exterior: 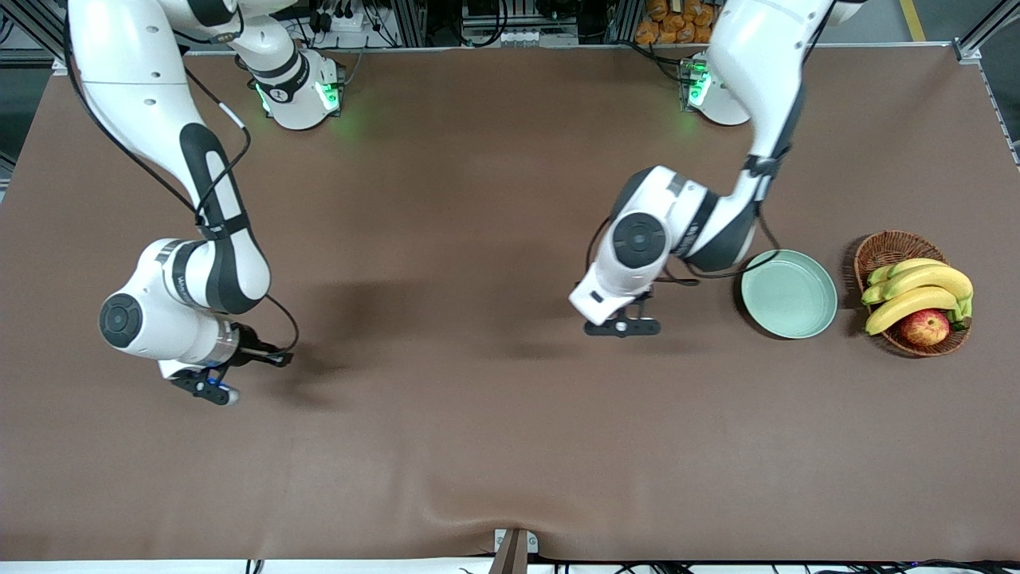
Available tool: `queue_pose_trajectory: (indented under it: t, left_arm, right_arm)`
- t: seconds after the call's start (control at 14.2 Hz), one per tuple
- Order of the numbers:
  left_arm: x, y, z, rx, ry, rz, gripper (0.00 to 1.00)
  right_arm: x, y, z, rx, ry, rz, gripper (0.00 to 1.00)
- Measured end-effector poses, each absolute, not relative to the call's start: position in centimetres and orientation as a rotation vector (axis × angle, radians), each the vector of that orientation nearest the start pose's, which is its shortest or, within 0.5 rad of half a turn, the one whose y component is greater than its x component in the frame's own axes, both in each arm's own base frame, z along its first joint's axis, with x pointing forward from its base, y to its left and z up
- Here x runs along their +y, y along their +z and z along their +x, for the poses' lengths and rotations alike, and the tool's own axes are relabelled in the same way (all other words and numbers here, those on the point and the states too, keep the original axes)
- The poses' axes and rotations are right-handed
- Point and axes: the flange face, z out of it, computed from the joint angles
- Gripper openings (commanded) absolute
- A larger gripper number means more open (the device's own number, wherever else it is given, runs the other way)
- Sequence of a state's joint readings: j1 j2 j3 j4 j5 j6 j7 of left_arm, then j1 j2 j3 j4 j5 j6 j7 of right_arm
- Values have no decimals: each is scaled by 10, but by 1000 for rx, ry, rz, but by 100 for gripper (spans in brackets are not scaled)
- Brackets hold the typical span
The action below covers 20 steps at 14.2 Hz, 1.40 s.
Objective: Collect all strawberries into plate
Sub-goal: 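Carry the strawberry to the plate while the right gripper carries another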
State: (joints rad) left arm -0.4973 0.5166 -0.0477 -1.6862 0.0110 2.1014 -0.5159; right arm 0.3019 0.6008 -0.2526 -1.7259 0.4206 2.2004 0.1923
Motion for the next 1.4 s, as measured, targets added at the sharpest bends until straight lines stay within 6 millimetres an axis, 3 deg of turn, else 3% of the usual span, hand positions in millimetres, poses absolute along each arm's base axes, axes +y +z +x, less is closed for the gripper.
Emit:
queue_pose_trajectory:
  t: [0.35,0.7,1.05,1.26,1.4]
  left_arm:
    - [-239,314,583,113,167,-3103,0]
    - [-134,307,578,164,249,-3102,0]
    - [-75,283,562,192,271,-3114,0]
    - [-37,269,557,229,285,-3121,0]
    - [-14,260,555,253,288,-3110,2]
  right_arm:
    - [141,245,646,545,229,-2774,0]
    - [281,261,613,634,259,-2692,0]
    - [397,282,573,687,290,-2671,0]
    - [463,272,547,753,235,-2650,0]
    - [495,256,530,776,184,-2641,0]
